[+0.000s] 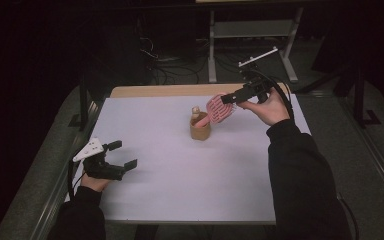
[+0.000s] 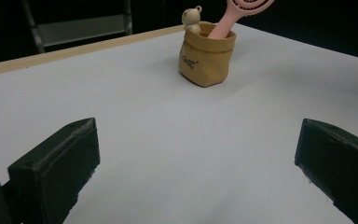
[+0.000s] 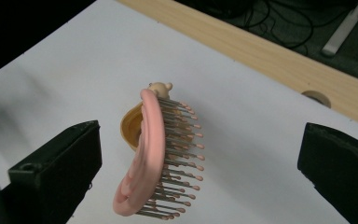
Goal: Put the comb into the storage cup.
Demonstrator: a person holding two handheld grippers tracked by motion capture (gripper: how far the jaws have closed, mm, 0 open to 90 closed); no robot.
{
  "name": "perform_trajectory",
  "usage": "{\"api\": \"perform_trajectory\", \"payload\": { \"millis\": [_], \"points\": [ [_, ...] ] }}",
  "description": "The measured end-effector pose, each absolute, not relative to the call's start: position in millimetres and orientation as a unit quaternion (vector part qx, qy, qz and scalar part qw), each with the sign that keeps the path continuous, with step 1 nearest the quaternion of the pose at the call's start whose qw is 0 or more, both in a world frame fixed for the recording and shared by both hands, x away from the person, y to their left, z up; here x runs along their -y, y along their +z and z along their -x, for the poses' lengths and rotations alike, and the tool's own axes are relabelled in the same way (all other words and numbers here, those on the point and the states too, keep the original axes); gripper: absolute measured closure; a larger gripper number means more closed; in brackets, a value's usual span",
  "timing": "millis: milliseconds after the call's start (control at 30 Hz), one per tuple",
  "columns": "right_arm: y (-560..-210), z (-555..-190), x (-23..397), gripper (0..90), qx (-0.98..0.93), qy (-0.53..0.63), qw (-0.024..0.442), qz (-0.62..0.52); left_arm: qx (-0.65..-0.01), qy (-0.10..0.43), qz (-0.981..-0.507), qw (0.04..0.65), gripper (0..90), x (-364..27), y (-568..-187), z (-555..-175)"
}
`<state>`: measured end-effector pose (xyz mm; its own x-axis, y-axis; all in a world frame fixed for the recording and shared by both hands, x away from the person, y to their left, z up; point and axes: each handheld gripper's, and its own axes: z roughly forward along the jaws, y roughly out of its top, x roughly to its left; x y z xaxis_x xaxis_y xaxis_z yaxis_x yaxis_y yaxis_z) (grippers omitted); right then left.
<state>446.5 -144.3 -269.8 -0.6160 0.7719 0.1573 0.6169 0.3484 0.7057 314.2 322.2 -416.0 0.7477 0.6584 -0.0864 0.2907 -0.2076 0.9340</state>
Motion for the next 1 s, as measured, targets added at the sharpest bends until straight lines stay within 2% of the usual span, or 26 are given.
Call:
{"api": "perform_trajectory", "payload": {
  "millis": [467,1000],
  "points": [
    [-279,-433,163,0.0,-0.804,0.395,0.120,-0.428,-0.320,0.176,-0.750,0.551,0.0,-325,-415,-314],
    [-299,-417,181,0.0,-0.801,0.401,0.107,-0.432,-0.317,0.173,-0.756,0.546,0.0,-323,-417,-315]
  ]
}}
